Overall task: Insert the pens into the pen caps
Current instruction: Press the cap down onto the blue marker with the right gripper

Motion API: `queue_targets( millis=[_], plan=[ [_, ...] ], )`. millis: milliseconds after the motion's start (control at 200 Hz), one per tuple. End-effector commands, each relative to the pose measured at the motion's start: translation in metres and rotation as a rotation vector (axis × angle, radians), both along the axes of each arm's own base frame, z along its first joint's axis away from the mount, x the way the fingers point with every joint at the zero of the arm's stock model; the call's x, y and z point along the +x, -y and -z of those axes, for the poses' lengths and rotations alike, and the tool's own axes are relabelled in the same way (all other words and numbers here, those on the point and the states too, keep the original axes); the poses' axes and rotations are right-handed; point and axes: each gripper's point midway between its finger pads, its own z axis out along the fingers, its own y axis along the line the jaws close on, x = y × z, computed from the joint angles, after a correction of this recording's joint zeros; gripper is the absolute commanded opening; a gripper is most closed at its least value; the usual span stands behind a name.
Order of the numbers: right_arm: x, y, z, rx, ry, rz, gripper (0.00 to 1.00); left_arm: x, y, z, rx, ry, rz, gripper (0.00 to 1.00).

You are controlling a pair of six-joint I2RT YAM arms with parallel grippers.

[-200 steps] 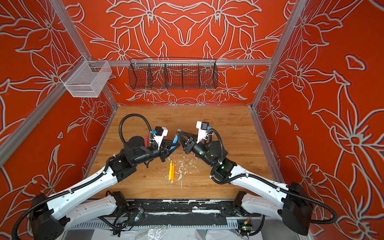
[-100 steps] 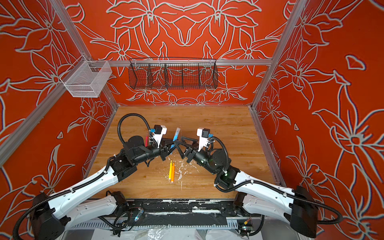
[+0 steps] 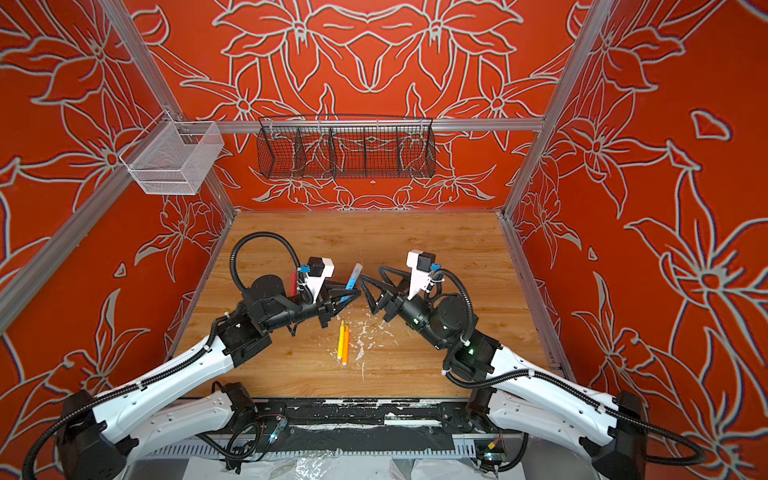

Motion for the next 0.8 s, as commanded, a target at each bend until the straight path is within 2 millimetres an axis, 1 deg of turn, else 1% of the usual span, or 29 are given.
queue_targets(
  millis=[0,115,225,325,395,455,520,600,796],
  plan=[
    [0.002,-0.012,-0.005,-0.042,-0.003,-0.027,0.79,-0.008,0.003,-0.008,-0.015,0.055,0.053,0.00],
    [0.003,-0.025,-0.011,-0.043,-0.002,-0.061,0.73,-0.009,0.004,-0.008,-0.011,0.057,0.063,0.00],
    [0.004,-0.031,-0.016,-0.045,0.005,-0.077,0.62,-0.010,0.004,-0.009,-0.010,0.059,0.065,0.00],
    [0.005,-0.037,-0.017,-0.046,0.003,-0.091,0.44,-0.011,0.004,-0.009,-0.010,0.061,0.069,0.00],
    [0.005,-0.039,-0.018,-0.048,0.004,-0.100,0.27,-0.011,0.004,-0.009,-0.010,0.062,0.067,0.00],
    [0.005,-0.040,-0.017,-0.052,0.001,-0.104,0.15,-0.011,0.003,-0.009,-0.009,0.063,0.064,0.00],
    [0.005,-0.040,-0.016,-0.053,-0.001,-0.105,0.06,-0.011,0.003,-0.009,-0.010,0.062,0.062,0.00],
    [0.004,-0.040,-0.015,-0.051,-0.005,-0.106,0.00,-0.010,0.003,-0.010,-0.012,0.061,0.056,0.00],
    [0.004,-0.040,-0.011,-0.051,-0.011,-0.107,0.00,-0.008,0.002,-0.011,-0.017,0.057,0.044,0.00]
  ],
)
